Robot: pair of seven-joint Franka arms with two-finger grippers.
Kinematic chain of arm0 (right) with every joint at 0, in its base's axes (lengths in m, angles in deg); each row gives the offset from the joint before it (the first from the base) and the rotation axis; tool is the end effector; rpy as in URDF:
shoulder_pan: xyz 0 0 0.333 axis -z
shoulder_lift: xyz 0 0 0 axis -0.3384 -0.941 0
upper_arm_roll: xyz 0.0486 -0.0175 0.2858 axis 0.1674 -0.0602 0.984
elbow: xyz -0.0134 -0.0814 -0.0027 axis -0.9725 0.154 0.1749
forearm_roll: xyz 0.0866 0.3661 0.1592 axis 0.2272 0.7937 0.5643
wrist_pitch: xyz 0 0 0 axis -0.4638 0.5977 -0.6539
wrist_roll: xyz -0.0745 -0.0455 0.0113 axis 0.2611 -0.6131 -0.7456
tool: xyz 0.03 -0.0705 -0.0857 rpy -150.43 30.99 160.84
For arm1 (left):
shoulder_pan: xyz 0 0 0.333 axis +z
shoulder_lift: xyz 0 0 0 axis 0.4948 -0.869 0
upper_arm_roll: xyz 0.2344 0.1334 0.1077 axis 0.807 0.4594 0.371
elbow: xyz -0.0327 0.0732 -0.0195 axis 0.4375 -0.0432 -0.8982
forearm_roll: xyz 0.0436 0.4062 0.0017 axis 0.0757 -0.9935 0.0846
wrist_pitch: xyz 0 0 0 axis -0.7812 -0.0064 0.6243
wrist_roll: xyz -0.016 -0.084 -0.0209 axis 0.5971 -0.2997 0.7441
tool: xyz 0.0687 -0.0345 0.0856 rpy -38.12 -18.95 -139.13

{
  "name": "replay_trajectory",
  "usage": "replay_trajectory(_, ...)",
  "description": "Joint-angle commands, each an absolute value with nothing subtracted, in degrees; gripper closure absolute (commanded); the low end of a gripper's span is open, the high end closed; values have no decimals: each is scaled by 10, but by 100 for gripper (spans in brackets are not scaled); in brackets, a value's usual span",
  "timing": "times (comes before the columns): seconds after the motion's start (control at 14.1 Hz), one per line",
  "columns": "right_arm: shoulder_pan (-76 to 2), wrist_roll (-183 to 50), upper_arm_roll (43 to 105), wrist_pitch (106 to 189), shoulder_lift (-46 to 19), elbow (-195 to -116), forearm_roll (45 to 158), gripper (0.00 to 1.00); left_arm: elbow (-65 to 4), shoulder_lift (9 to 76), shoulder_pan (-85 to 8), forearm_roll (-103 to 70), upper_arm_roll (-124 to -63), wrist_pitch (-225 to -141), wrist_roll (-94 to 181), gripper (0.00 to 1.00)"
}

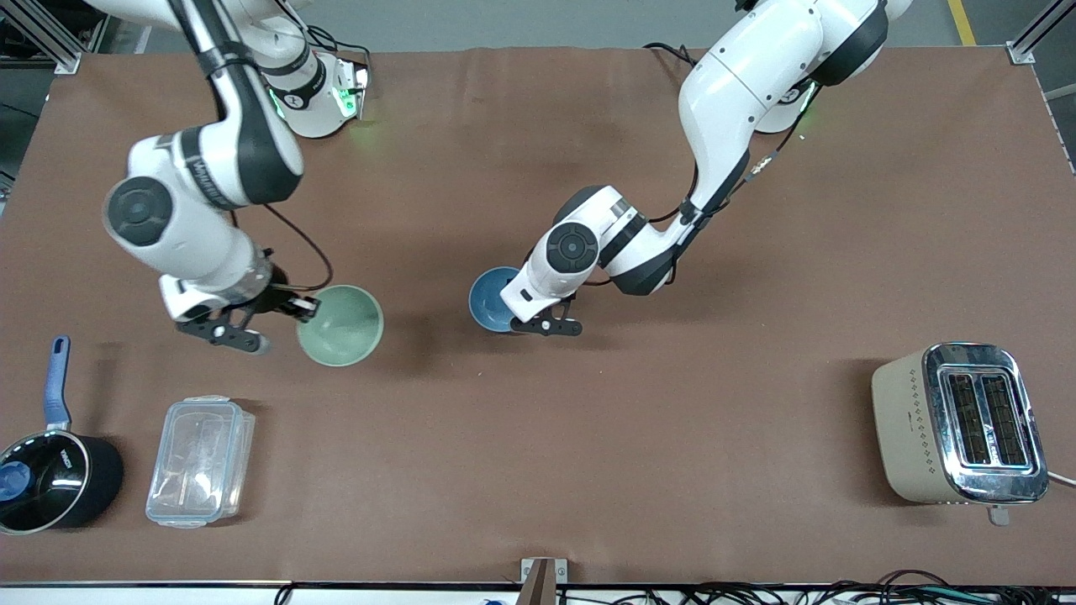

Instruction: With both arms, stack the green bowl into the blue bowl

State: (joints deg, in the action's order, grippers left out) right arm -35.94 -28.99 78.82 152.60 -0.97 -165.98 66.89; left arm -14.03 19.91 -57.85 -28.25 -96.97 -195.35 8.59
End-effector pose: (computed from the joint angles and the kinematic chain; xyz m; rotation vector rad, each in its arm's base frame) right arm 0.5901 0.1671 0.3571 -3.0702 0.4932 0.0121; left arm 0.4965 -0.5216 0.1785 2.9443 -0.0848 -0.2294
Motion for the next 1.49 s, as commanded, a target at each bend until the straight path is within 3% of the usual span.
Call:
replay_trajectory(0.0,-377,-207,814,1545,-20,-1653,673,100,-133,235,-566,-282,-962,-1945,90,0)
replay_trajectory(0.35,-466,-79,818,1559,-49,-1657,669,100,-97,374,-491,-283,-930,-1787,109,0)
replay_trajectory(0.71,-550,65,818,1603,-97,-1658,669,100,-97,504,-350,-282,-930,-1664,243,0)
replay_trajectory(0.92,-577,90,818,1610,-113,-1660,669,100,-97,536,-301,-279,-932,-1598,319,0)
replay_trajectory(1.42,-589,106,818,1636,-130,-1667,668,100,-97,568,-253,-282,-927,-1552,377,0)
